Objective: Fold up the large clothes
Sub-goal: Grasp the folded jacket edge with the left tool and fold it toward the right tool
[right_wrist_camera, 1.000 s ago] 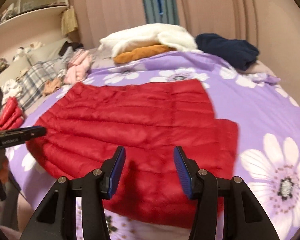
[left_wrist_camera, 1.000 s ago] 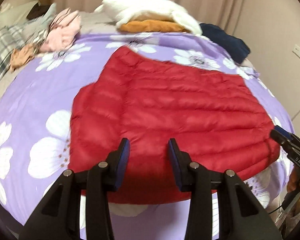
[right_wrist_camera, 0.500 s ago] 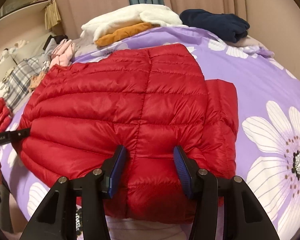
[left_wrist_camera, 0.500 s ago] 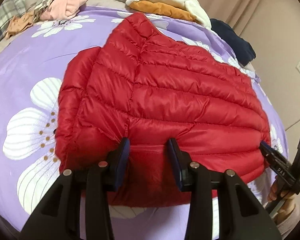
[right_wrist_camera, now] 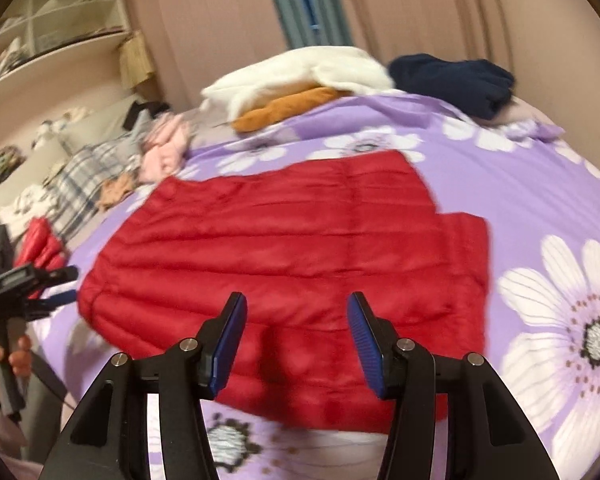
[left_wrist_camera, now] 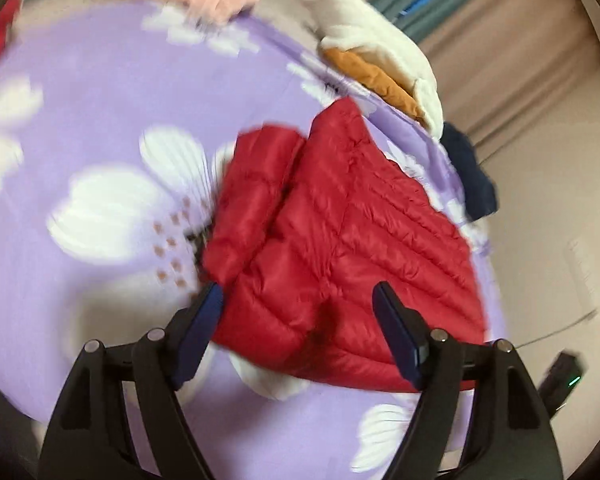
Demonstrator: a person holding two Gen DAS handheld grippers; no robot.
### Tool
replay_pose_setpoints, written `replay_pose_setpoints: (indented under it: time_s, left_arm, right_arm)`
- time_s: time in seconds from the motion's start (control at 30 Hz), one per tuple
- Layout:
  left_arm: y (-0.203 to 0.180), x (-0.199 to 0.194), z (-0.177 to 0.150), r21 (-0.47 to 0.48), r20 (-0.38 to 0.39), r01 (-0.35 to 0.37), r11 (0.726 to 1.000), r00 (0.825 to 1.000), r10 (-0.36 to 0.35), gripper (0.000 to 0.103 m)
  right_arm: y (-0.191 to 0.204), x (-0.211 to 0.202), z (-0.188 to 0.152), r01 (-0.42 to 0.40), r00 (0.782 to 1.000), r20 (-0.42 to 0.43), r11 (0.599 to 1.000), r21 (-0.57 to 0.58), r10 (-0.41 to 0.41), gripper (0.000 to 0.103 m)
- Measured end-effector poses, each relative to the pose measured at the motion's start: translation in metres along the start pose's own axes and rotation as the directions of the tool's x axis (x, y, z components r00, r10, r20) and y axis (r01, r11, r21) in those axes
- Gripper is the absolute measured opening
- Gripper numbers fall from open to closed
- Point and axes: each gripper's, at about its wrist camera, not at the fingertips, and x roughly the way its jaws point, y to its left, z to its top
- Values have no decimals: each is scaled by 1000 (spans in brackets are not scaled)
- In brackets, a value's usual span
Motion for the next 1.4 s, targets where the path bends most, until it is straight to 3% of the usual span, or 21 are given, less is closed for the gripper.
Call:
replay_pose_setpoints:
  time_s: [0.1, 0.27, 0.47, 0.5, 0.57, 0.63, 0.8, 0.93, 1.1, 1.23, 1.4]
  left_arm:
    - [9, 4, -1, -57, -4, 34, 998, 999, -35, 78]
    - [24, 11, 0, -175, -9, 122, 977, 992, -126, 88]
    - [22, 27, -1, -179, -38, 85, 980, 995, -93, 88]
    - [20, 28, -1, -173, -38, 76, 982, 996, -84, 87]
    - [18, 31, 0, -159, -41, 59, 985, 997, -66, 83]
    - [19, 32, 1, -148, -48, 28, 989, 998, -36, 67]
    - [20, 35, 5, -132, -57, -5, 991, 998, -2, 50]
    - [2, 32, 10, -65, -34, -24, 998, 999, 22, 35]
    - [-43, 14, 13, 114, 48, -43, 993, 998, 38, 28]
    - [-83, -2, 9, 253, 100, -27, 967, 995, 2, 28]
    - [-142, -11, -5, 436, 109, 32, 899, 990, -88, 28]
  right_arm:
    - [22, 7, 1, -45, 999, -4, 997, -59, 45, 52]
    - [45, 24, 9, -105, 994, -21, 990, -95, 103, 52]
    - [66, 50, 23, -95, 995, -17, 987, -129, 94, 52]
    - [68, 53, 25, -92, 996, -15, 987, -132, 91, 47]
    - [72, 60, 28, -87, 996, -9, 987, -136, 86, 42]
    - [76, 67, 30, -75, 997, -10, 986, -148, 74, 38]
    - [75, 101, 20, -31, 995, -93, 988, -149, 17, 33]
    - [72, 108, 15, -21, 994, -113, 989, -145, 5, 33]
    - [68, 112, 15, -31, 992, -128, 992, -124, 15, 33]
    - [61, 115, 15, -58, 990, -134, 996, -75, 47, 32]
    - [56, 116, 12, -94, 987, -133, 995, -17, 90, 32]
